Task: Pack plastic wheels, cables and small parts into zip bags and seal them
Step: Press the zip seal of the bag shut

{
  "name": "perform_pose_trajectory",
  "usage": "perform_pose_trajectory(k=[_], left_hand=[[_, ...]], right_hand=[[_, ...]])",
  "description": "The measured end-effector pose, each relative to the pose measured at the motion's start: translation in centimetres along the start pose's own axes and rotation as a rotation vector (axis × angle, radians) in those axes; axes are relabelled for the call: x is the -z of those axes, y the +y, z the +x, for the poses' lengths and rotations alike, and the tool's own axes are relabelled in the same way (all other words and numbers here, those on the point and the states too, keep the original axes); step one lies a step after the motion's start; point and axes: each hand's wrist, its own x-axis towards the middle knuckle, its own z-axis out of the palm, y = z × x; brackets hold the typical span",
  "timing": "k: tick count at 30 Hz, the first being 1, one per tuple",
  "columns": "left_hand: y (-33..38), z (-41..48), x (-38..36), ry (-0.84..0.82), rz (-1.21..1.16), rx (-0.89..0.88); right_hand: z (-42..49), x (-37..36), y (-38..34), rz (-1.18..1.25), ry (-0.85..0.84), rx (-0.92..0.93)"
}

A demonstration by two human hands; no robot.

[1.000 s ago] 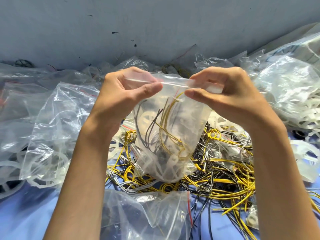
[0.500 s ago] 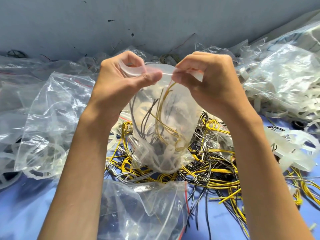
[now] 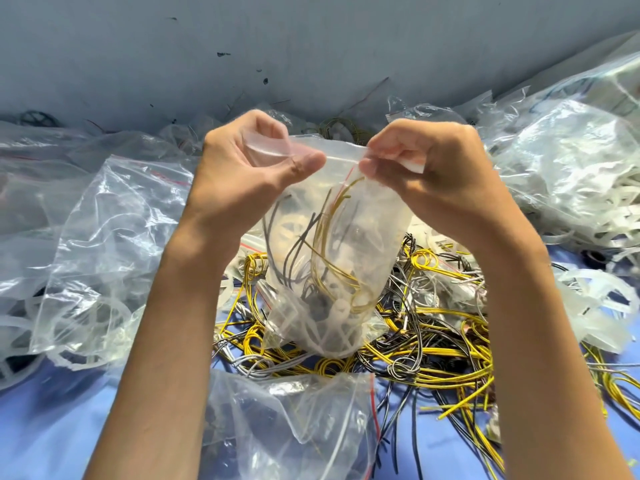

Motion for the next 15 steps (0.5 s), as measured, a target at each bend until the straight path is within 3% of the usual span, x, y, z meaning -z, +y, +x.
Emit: perform_pose_trajectory(k=[15], left_hand=[[0.12, 0.05, -0.39, 0.07, 0.144, -0.104]], right_hand=[[-0.06, 0.63, -0.09, -0.108, 0.062, 0.074]])
